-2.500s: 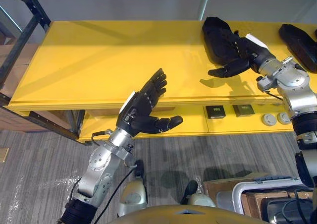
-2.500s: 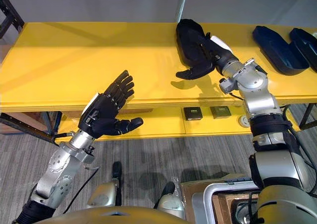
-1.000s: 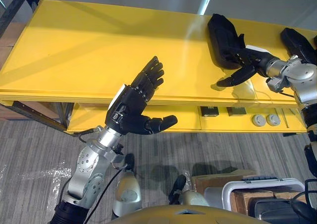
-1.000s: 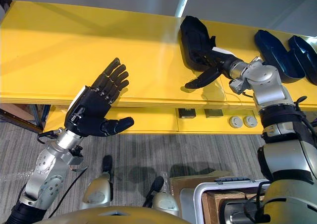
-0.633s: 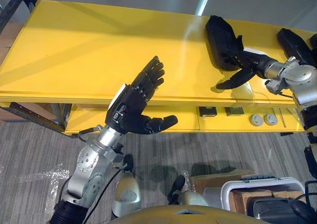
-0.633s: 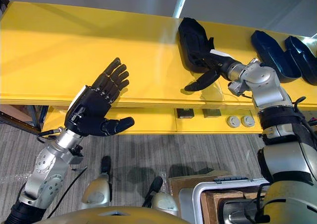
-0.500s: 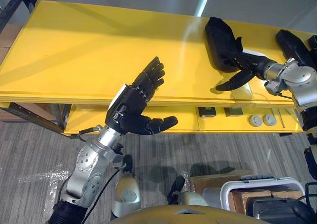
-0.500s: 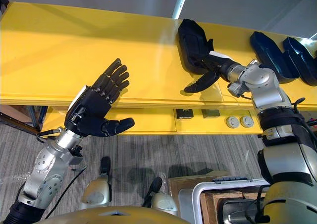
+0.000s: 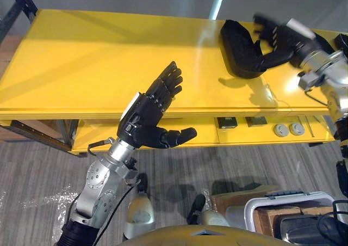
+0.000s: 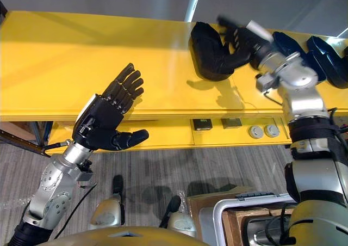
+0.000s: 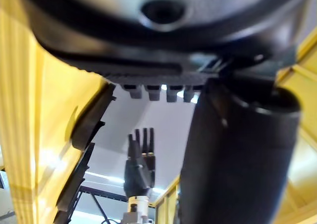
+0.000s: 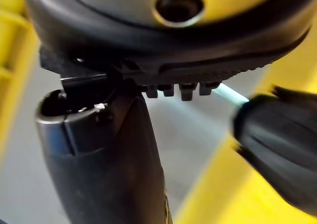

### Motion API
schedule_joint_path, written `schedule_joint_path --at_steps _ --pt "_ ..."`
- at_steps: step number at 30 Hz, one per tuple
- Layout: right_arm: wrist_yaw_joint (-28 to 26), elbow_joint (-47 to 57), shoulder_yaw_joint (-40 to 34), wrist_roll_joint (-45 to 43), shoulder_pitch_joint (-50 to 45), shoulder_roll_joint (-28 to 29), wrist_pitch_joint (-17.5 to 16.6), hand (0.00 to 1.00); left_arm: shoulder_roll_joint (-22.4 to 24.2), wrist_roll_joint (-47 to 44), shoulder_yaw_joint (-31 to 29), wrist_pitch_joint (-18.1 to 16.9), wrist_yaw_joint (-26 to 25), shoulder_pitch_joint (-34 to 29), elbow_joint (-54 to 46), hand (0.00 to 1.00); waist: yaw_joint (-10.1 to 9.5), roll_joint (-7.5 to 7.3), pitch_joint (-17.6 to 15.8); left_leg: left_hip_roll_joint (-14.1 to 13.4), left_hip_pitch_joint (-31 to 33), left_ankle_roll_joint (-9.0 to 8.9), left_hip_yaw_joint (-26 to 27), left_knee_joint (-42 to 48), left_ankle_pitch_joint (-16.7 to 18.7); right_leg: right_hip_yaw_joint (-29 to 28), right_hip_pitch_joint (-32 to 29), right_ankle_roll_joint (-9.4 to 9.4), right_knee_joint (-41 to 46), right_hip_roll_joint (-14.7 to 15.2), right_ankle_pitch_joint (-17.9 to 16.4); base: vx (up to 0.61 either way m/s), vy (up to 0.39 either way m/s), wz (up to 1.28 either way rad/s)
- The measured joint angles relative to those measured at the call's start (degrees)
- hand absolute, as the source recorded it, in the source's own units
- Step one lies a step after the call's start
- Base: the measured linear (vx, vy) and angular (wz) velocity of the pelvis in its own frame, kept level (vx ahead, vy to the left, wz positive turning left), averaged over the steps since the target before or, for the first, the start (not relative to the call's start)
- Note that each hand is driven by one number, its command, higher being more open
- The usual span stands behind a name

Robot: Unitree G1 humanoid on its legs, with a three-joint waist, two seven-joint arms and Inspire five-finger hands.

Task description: Walk over and take three plastic housings, then place them on the shelf

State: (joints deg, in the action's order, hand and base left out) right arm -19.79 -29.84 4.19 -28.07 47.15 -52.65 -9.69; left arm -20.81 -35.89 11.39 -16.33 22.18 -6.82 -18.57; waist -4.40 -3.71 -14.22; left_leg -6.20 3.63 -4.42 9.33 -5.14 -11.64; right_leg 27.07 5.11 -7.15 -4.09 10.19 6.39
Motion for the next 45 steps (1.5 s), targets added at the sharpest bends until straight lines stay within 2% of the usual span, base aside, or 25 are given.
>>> schedule_joint_path --at_steps 1,3,5,6,8,11,14,16,18,22,24,28,30,31,33,34,35,36,37,38,40,43,45 --pt "1.8 2.1 -2.3 -0.5 -0.6 0.0 -1.1 1.0 0.3 0.0 0.0 -0.1 0.0 0.0 0.0 1.0 -0.02 0.38 0.2 0.0 0.0 -0.02 0.0 0.0 0.0 0.0 0.0 0.0 0.0 0.0 0.0 0.0 0.0 0.0" --pt "9.7 11.9 -11.5 -0.3 -5.0 2.2 -4.8 1.0 1.1 0.0 0.1 -0.2 0.2 -0.5 0.0 1.0 0.19 1.48 1.8 -0.1 -0.2 -0.27 0.4 0.0 0.2 -0.2 -0.1 0.04 0.0 0.0 -0.1 0.02 -0.011 -0.05" --pt "14.9 19.9 -17.4 1.1 -10.9 6.2 -6.1 1.0 1.7 0.0 0.1 -0.2 0.1 -0.6 0.0 1.0 1.0 1.6 3.5 -0.1 -0.5 -0.39 1.0 0.0 0.3 -0.6 -0.1 0.09 0.0 0.0 -0.1 0.03 -0.012 -0.11" --pt "16.4 22.6 -18.9 1.9 -13.4 8.2 -6.1 1.0 1.9 0.0 0.1 -0.2 0.1 -0.6 0.0 1.0 1.51 1.57 3.9 -0.2 -0.9 -0.49 1.3 0.0 0.4 -0.8 -0.1 0.09 0.0 0.0 -0.1 0.02 -0.019 -0.23" --pt "21.4 32.4 -22.1 9.1 -25.0 16.9 -5.7 1.0 3.1 0.6 1.4 -0.2 -1.0 -0.9 -0.7 1.0 3.29 1.49 5.6 -0.4 -2.4 -0.51 3.2 0.0 1.2 -2.5 0.0 -0.08 0.2 0.1 -0.7 0.0 -0.014 -0.42" --pt "24.1 41.2 -21.8 15.6 -40.4 27.0 -4.6 1.0 5.2 2.5 4.2 -0.2 -2.9 -2.6 -4.8 1.0 5.98 2.21 6.5 -0.6 -3.7 -0.62 6.4 -0.1 2.5 -5.5 -0.4 -0.21 0.1 0.3 -0.7 0.0 0.003 -0.53" --pt "25.7 46.9 -21.3 16.5 -53.7 36.8 -1.5 1.0 7.7 5.3 7.9 0.3 -4.8 -2.7 -6.1 1.0 7.98 3.3 7.2 -1.4 -4.9 -0.74 11.0 -0.1 3.3 -10.2 -2.5 -0.51 0.0 0.2 -0.5 -0.03 -0.009 -0.76" --pt "25.9 50.1 -20.8 15.5 -60.7 41.0 -0.2 1.0 8.8 6.5 8.6 1.0 -6.3 -2.9 -6.1 1.0 9.36 3.43 7.3 -1.9 -5.6 -1.06 13.8 0.0 3.7 -13.3 -3.9 -0.62 0.0 -0.3 -0.4 0.0 -0.023 -0.84" --pt "25.3 54.4 -20.5 7.3 -69.5 45.4 -0.1 1.0 9.0 7.3 9.0 2.0 -8.6 -3.6 -5.5 1.0 11.15 3.34 7.3 -2.7 -7.2 -1.76 18.0 0.0 4.5 -17.4 -5.3 -0.83 0.1 -1.2 -0.3 0.01 -0.032 -1.03" --pt "24.2 58.2 -21.9 -1.9 -75.7 48.7 -2.3 1.0 9.0 7.3 9.9 2.9 -12.3 -4.9 -2.1 1.0 14.62 2.92 8.2 -3.6 -8.9 -2.7 26.0 0.0 6.0 -24.5 -8.9 -0.93 0.3 -2.9 -0.2 0.03 -0.012 -1.02" --pt "22.0 59.0 -22.7 -2.9 -76.5 48.7 -2.9 1.0 9.0 7.4 10.4 3.7 -14.7 -4.2 0.0 1.0 16.81 2.94 8.5 -3.9 -9.2 -3.31 30.2 0.0 6.7 -27.4 -11.3 -1.14 0.8 -3.6 -0.1 0.02 -0.007 -1.08" --pt "17.6 59.1 -21.1 -8.0 -78.6 48.8 -3.6 1.0 8.8 10.1 11.7 4.3 -16.7 -2.0 1.2 1.0 19.01 2.76 8.5 -4.5 -9.4 -3.82 33.1 0.1 7.0 -28.5 -13.4 -2.07 0.9 -4.5 0.6 0.02 -0.033 -0.52" --pt "16.3 58.7 -18.6 -9.5 -78.8 49.1 -3.6 1.0 9.1 11.2 12.4 4.3 -17.1 -0.8 1.2 1.0 18.98 3.31 8.7 -4.5 -9.9 -4.17 33.2 0.3 7.2 -28.4 -13.2 -2.09 1.0 -4.8 1.3 0.04 -0.014 -0.04" --pt "16.0 57.7 -16.0 -9.2 -78.4 49.1 -3.6 1.0 9.2 11.3 12.5 4.2 -17.1 -0.1 1.1 1.0 18.76 3.52 8.8 -4.7 -10.0 -4.55 33.2 0.8 7.6 -28.4 -13.1 -1.21 1.1 -4.9 2.3 0.05 -0.021 -0.05" --pt "15.5 54.0 -11.7 -8.3 -76.1 49.0 -3.3 1.0 9.6 11.5 12.5 4.0 -17.8 0.5 1.0 1.0 17.68 3.62 8.8 -6.4 -7.5 -3.93 29.6 8.0 11.3 -29.1 -13.2 -0.29 1.0 -5.1 2.5 0.03 -0.032 -0.25" --pt "15.4 51.7 -9.6 -8.4 -74.2 48.7 -3.1 1.0 10.4 11.7 12.5 4.0 -18.3 0.5 0.7 1.0 15.75 4.46 8.4 -7.3 -4.8 -2.04 19.8 14.3 16.1 -31.1 -13.5 1.04 0.9 -6.0 2.9 -0.01 -0.007 -0.82" --pt "15.2 49.7 -7.8 -8.4 -71.5 47.7 -3.1 1.0 10.9 11.7 12.4 4.0 -18.8 0.2 -0.1 1.0 13.38 6.11 7.8 -7.5 -3.0 -1.83 10.4 18.6 20.8 -33.6 -13.5 1.56 0.7 -7.2 3.0 -0.02 0.032 -1.03" --pt "15.2 48.9 -6.9 -8.4 -70.0 46.9 -3.1 1.0 11.1 11.8 12.4 4.0 -19.1 0.0 -0.4 1.0 12.2 7.08 7.5 -7.1 -2.9 -2.43 6.1 19.6 23.0 -34.9 -13.6 1.49 0.6 -7.6 3.1 -0.05 0.165 -1.18" --pt "14.6 47.1 -5.1 -8.4 -67.0 45.2 -3.0 1.0 11.0 11.8 12.4 4.0 -19.7 -0.6 -1.0 1.0 10.88 8.71 7.6 -6.0 -3.2 -4.17 -0.5 20.2 26.1 -37.1 -13.6 1.65 0.3 -8.4 3.7 -0.03 0.22 -0.89" --pt "13.9 45.8 -3.6 -8.4 -64.7 44.4 -2.8 1.0 10.8 11.9 12.5 4.0 -20.1 -0.8 -1.5 1.0 10.82 9.12 7.8 -4.6 -3.4 -3.94 -1.8 20.6 26.9 -37.8 -13.5 0.94 -0.1 -8.1 4.2 -0.01 0.242 -0.65" --pt "13.8 45.8 -2.7 -8.4 -63.5 44.3 -2.0 1.0 10.6 12.6 12.4 4.0 -20.5 -0.8 -2.3 1.0 10.74 9.01 7.7 -3.3 -3.4 -3.21 -1.3 21.0 27.3 -38.3 -13.5 0.01 -0.3 -6.7 4.8 0.01 0.162 -0.11" --pt "13.8 45.7 -1.5 -9.3 -64.5 44.6 -1.3 1.0 10.7 13.8 11.5 4.0 -20.8 -2.1 -3.6 1.0 9.83 7.22 6.6 -1.8 -2.9 -2.18 -1.8 22.0 28.0 -38.0 -13.2 -0.14 -0.3 -5.1 4.9 -0.01 0.142 0.09" --pt "14.0 45.7 -1.4 -9.4 -66.6 45.1 -1.2 1.0 10.7 13.8 11.3 4.0 -20.4 -3.2 -3.7 1.0 9.48 6.87 6.3 -1.1 -1.8 -1.72 -3.1 24.0 28.8 -37.1 -13.2 -0.4 0.0 -4.3 4.7 0.01 0.105 0.26"
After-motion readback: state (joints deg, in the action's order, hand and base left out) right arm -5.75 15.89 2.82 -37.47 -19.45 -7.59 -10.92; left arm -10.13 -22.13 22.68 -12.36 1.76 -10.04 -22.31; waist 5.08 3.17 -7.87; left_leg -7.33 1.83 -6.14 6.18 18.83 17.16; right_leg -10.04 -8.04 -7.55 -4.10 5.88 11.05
